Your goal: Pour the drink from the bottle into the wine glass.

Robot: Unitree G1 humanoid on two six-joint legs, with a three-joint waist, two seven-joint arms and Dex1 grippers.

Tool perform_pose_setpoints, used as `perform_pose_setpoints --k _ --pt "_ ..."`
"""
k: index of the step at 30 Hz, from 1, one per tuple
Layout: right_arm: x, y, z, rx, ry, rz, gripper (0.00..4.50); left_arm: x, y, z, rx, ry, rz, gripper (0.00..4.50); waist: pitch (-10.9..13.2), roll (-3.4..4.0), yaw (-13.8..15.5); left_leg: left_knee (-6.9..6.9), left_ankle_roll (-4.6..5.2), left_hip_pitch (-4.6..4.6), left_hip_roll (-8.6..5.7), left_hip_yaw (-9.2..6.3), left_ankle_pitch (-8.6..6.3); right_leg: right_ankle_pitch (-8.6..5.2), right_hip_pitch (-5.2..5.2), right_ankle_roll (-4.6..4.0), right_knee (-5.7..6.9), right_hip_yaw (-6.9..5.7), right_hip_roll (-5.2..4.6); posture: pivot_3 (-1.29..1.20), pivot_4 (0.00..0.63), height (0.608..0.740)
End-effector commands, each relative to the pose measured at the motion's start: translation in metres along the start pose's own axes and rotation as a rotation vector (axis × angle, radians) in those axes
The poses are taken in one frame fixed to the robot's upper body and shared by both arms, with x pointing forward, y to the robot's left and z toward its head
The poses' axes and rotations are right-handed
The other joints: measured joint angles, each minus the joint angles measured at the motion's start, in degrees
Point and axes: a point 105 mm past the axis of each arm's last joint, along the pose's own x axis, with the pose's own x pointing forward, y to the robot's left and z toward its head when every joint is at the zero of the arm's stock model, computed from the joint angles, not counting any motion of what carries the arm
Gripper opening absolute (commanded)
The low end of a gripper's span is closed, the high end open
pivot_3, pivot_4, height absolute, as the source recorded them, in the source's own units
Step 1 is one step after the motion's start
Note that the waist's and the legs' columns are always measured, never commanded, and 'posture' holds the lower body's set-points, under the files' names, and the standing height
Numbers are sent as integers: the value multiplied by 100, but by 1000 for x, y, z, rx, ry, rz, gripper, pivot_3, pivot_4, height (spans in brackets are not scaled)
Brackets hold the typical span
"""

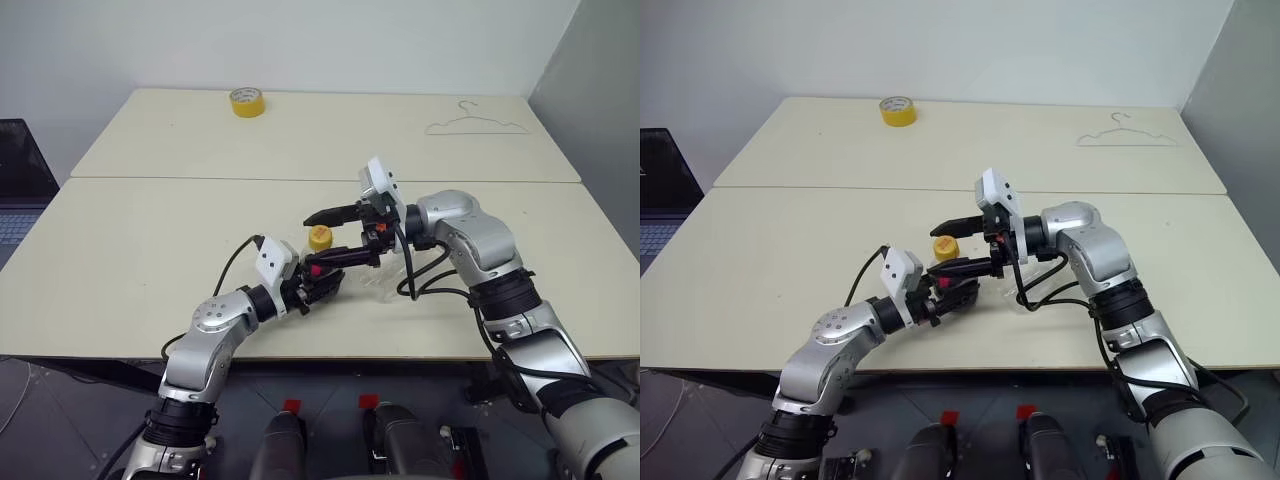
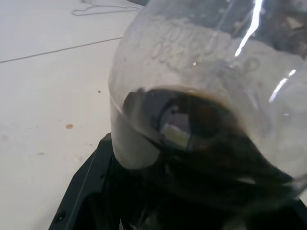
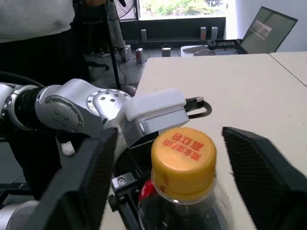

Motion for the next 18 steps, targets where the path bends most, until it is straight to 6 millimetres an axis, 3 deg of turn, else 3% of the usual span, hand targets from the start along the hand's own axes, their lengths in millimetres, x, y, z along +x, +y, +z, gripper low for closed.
perform_pose_setpoints --k 1,6,15,18 --pt "-4 8 21 -44 -60 -12 4486 2 11 18 70 -69 61 2515 0 0 2 -1 0 0 0 1 0 0 0 0 0 1 0 0 150 740" --pt "-9 9 34 -50 -98 -110 4486 6 24 18 107 -70 146 2515 0 0 5 -1 0 -1 0 0 0 0 0 1 0 -1 0 0 150 740" --pt "-18 -31 49 5 -125 -637 4486 20 39 23 133 -121 351 2515 0 0 5 1 0 0 0 1 0 2 -1 3 4 2 -1 0 150 740" --pt "-10 -32 50 44 -120 -719 4486 26 42 26 144 -137 423 2515 0 0 12 0 0 -4 0 2 0 2 -3 4 4 4 -1 0 150 740"
